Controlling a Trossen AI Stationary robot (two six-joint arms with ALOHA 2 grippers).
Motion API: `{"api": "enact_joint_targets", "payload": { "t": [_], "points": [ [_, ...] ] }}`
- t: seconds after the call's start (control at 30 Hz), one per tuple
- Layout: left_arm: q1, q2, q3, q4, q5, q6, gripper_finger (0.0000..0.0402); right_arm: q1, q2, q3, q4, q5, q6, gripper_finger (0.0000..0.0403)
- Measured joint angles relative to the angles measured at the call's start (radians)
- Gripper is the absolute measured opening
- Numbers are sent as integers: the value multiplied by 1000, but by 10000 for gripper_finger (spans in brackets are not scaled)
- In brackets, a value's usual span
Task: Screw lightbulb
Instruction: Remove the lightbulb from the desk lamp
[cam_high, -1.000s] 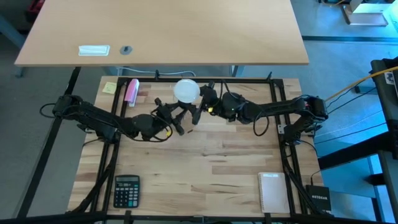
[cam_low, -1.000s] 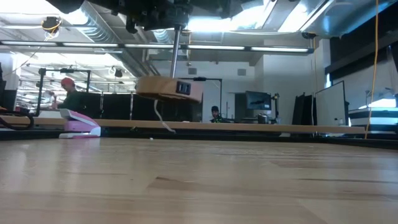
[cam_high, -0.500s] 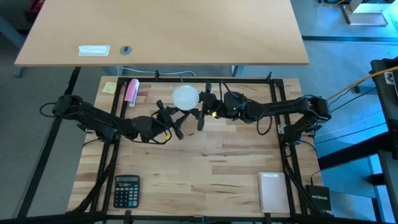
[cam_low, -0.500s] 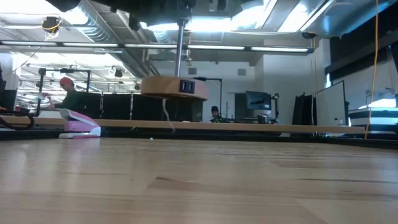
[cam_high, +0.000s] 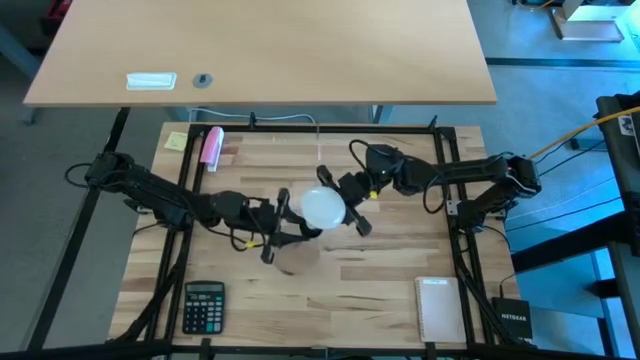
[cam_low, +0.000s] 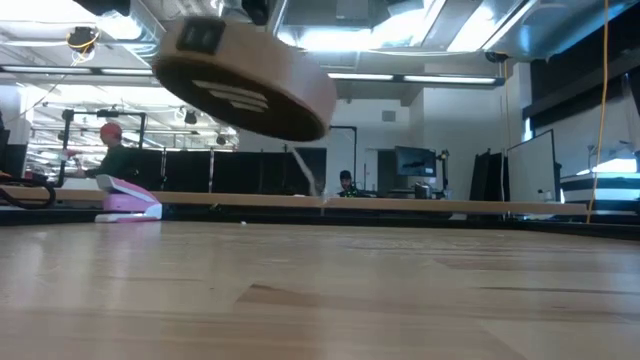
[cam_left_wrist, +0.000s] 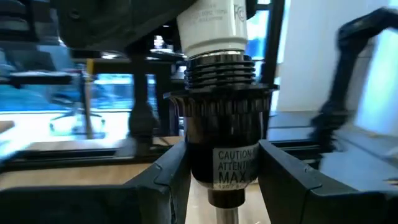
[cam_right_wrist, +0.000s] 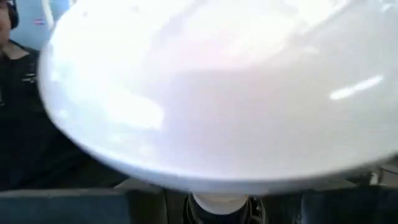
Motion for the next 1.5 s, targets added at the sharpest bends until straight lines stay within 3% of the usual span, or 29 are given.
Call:
{"api": "enact_joint_targets", "payload": {
  "t": [0.17,0.43,0.67,0.77,0.97,1.17,1.33,1.5],
  "points": [
    [1,0,1,-9,54,-12,135,13,2,0,-4,-5,-6,154],
    [25,0,0,-11,34,-26,135,14,1,0,-8,134,24,157],
    [23,-1,0,-12,-81,-21,134,2,-14,0,-64,241,38,341],
    [23,-1,0,-12,-122,-17,133,2,-55,0,-175,352,35,387],
    [24,0,0,-9,-281,30,133,4,-163,0,-422,551,-17,363],
    [25,0,2,-6,-557,130,133,4,-227,1,-570,731,23,342],
    [53,-1,20,-3,-736,187,133,4,-175,1,-458,809,62,339],
    [81,-1,22,-7,-797,194,133,4,-69,0,-193,902,62,339]
  ]
}}
